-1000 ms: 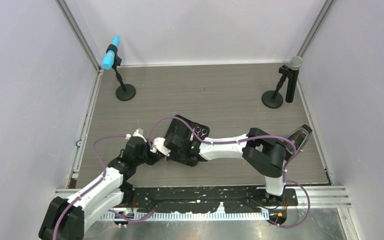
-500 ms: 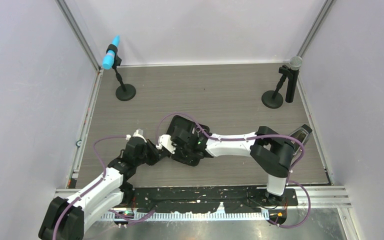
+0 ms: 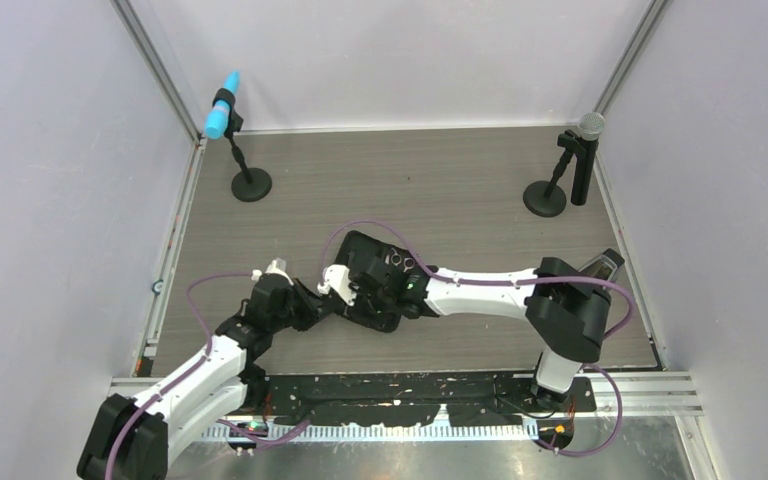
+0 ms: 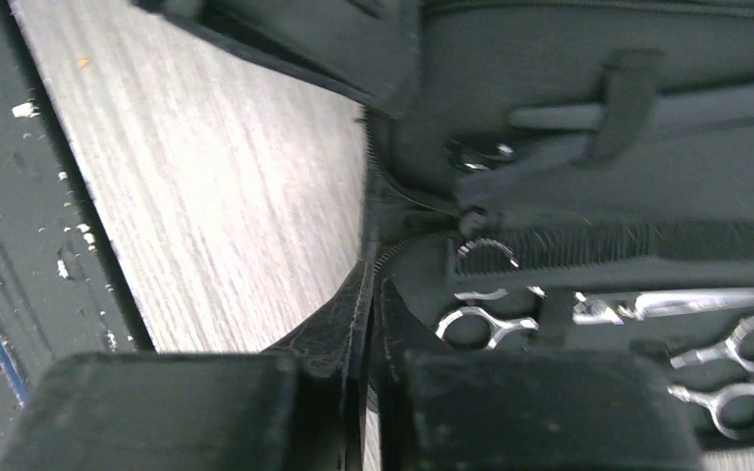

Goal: Sort the hair-cutting tools
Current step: Place the comb in the hairdressing tool bag.

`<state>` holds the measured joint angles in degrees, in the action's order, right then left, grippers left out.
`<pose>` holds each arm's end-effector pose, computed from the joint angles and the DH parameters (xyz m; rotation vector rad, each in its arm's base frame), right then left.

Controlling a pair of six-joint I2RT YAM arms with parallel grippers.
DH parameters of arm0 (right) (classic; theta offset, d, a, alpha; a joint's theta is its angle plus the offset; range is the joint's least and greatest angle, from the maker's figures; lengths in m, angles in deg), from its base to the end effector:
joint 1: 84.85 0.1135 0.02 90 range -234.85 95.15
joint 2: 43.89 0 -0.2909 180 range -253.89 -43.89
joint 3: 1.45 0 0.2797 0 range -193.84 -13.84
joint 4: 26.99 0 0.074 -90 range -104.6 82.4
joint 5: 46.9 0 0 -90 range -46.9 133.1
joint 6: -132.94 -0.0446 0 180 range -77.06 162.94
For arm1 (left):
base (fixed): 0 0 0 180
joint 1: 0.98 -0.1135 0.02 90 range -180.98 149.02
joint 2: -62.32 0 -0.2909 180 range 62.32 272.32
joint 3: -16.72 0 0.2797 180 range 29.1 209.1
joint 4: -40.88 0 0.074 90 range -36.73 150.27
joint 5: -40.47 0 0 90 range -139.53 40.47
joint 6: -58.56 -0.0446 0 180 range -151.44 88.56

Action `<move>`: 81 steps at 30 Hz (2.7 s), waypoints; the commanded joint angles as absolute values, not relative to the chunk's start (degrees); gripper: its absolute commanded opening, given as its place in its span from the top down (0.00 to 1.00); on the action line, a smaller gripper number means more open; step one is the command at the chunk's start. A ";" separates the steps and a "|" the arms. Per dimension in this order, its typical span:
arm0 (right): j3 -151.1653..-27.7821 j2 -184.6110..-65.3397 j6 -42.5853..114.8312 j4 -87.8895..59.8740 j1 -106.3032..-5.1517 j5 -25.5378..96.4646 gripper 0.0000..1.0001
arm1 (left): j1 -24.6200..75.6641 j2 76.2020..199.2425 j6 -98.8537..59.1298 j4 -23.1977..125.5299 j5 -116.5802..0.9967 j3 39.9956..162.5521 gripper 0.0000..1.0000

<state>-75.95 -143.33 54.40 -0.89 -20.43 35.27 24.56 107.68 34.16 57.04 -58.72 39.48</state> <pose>0.1653 0.3595 0.1906 -1.6076 1.9622 0.5553 0.1466 -0.0779 0.1391 -0.7495 2.3312 -0.9756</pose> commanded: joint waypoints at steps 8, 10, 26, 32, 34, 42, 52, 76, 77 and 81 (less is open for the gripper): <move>-69.83 -137.00 39.32 -8.56 -20.52 45.47 0.65 | 24.86 104.71 31.33 65.33 -56.75 42.25 0.71; -69.83 -138.09 37.77 -9.45 -20.47 44.43 0.65 | 24.86 105.42 31.26 65.61 -56.65 42.52 0.70; -67.59 -144.78 34.78 -16.85 -20.39 44.39 0.64 | 24.86 114.33 31.08 64.04 -56.11 43.25 0.68; -64.65 -142.68 34.19 -17.99 -21.89 42.12 0.94 | 24.84 115.53 31.01 64.52 -55.00 43.25 0.68; -63.19 -141.37 33.09 -20.60 -23.02 39.20 0.95 | 24.85 115.40 30.36 65.49 -54.98 44.10 0.68; -53.41 -136.25 24.30 -38.14 -28.55 24.05 0.95 | 24.86 110.82 25.02 74.20 -53.87 49.02 0.65; -53.72 -130.65 22.04 -31.65 -29.65 26.38 0.68 | 32.40 103.48 13.78 86.20 -50.14 60.35 0.54; -51.42 -122.27 -5.83 -5.62 -29.97 55.82 0.54 | 53.46 137.66 -1.52 93.09 -43.99 81.50 0.66; -52.04 -122.90 -5.88 -5.63 -29.93 55.73 0.55 | 53.86 138.71 -1.17 92.95 -43.99 81.80 0.67; -52.26 -125.69 -6.65 -7.53 -29.92 54.39 0.60 | 54.63 142.88 1.34 92.95 -44.18 83.23 0.72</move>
<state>-50.26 -124.03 -3.85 -4.39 -29.85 54.15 53.94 140.16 -0.26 92.60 -45.08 80.59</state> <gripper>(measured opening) 0.431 0.292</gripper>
